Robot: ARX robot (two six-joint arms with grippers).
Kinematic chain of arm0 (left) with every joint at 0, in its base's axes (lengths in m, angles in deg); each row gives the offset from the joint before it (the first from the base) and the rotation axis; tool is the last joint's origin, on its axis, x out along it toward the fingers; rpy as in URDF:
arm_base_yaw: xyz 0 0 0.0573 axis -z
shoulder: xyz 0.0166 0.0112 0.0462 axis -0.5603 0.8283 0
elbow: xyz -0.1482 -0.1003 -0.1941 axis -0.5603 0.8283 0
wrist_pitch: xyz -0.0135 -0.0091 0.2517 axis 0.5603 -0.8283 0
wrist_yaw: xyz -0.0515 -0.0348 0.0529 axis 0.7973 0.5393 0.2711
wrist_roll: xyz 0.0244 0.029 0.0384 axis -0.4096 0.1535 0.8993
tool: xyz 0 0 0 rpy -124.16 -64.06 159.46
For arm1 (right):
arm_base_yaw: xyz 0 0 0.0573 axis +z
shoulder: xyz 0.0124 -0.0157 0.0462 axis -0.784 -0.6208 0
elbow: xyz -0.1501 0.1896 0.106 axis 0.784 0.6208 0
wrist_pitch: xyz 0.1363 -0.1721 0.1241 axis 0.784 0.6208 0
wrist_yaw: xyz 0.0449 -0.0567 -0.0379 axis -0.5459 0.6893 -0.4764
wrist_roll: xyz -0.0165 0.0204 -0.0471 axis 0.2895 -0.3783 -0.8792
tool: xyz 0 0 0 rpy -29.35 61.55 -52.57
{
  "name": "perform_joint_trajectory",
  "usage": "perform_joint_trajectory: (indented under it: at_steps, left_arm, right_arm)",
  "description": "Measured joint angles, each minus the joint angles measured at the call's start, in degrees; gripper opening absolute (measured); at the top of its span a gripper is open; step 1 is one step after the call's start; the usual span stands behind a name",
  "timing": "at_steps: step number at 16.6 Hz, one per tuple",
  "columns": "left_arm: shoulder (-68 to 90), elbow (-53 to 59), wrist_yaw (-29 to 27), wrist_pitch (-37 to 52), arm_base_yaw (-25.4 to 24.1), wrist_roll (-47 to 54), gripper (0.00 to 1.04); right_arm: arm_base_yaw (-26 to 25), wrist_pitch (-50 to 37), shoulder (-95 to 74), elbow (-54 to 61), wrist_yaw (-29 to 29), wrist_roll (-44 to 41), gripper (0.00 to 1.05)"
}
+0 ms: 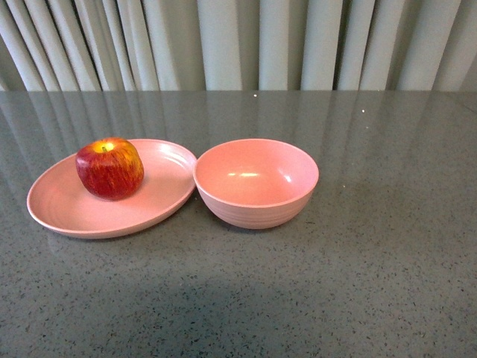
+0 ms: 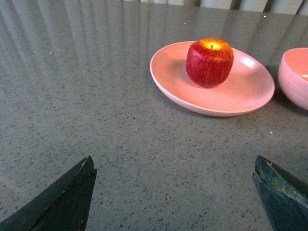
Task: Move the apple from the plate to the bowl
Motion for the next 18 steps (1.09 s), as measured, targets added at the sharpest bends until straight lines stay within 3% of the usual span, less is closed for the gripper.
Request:
perform_joint_trajectory:
  at_steps: [4,8,11,14,18]
  left_arm:
    - [1.44,-1.2,0.44,3.04,0.31,-0.57,0.98]
    - [20.57,-7.23,5.38,20.48,-0.72,0.17,0.98]
    - [41.55,-19.23,9.77,31.3,1.46,0.94,0.98]
    - [50.73,-24.87,11.8,30.86,3.17,1.18,0.98]
    - [75.89,-40.81,10.64,29.99,4.35,5.53,0.98]
  right_arm:
    - [0.0,0.07,0.0,0.0,0.0,-0.02,0.98]
    - [0.0,0.0,0.0,0.0,0.0,-0.02,0.98]
    - [0.0,0.0,0.0,0.0,0.0,-0.02,0.98]
    - [0.0,0.02,0.0,0.0,0.02,-0.02,0.98]
    - [0.0,0.0,0.0,0.0,0.0,-0.02,0.98]
